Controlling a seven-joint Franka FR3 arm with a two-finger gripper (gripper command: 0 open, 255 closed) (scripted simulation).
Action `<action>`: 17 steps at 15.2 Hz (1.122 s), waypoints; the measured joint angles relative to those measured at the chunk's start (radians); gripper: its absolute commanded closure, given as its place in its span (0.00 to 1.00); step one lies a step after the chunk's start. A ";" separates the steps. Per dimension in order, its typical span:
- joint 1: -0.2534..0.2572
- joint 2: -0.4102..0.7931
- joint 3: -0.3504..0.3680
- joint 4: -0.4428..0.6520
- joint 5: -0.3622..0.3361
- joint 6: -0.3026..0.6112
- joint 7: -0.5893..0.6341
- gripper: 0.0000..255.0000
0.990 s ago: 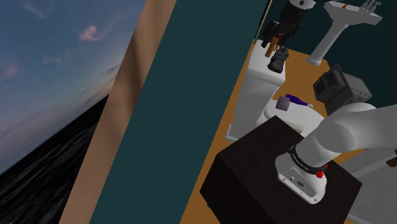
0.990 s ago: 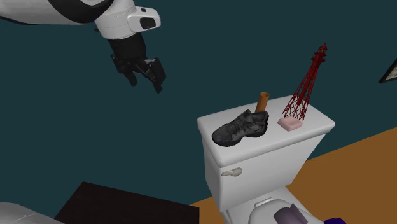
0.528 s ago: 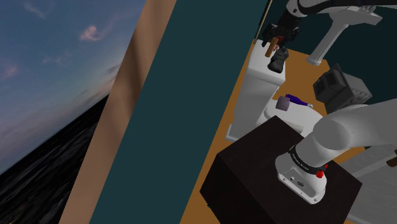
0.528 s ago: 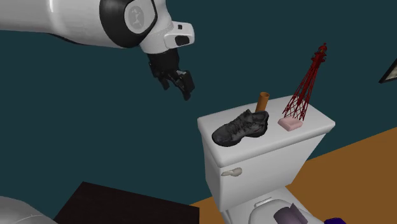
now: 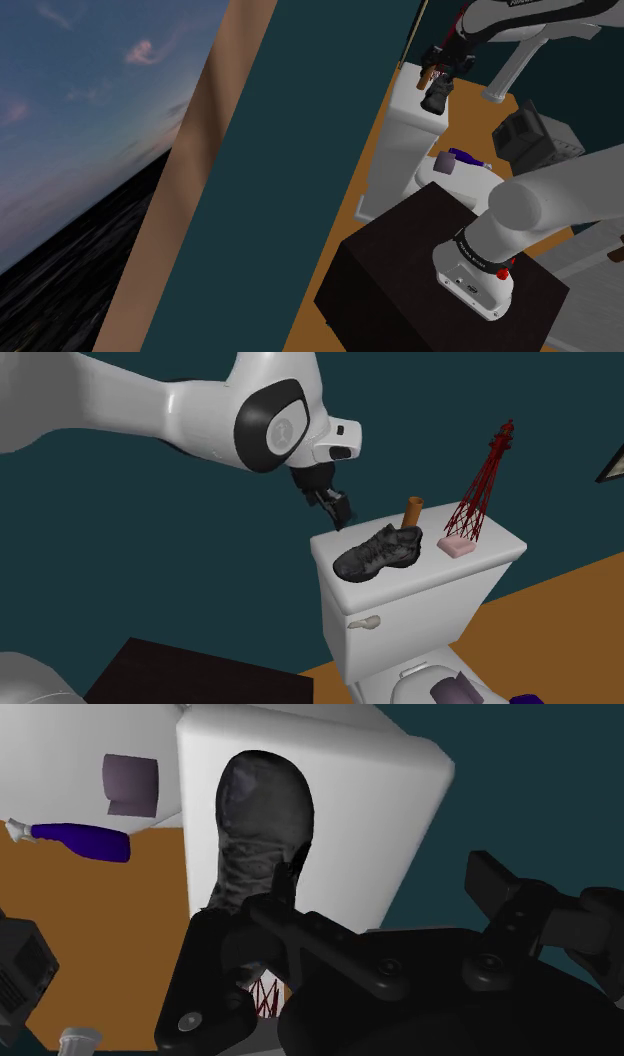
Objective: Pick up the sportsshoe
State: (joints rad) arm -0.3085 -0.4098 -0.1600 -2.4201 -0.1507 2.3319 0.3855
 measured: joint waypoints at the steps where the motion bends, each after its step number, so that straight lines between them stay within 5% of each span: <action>1: -0.012 0.024 -0.006 0.009 -0.002 0.025 0.018 0.00; 8: -0.099 0.163 -0.075 0.025 -0.010 0.207 0.113 0.00; 16: -0.109 0.226 -0.086 -0.016 -0.011 0.318 0.132 0.00; 17: -0.109 0.230 -0.087 -0.019 -0.011 0.325 0.132 1.00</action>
State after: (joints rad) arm -0.4176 -0.1801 -0.2472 -2.4392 -0.1613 2.6570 0.5174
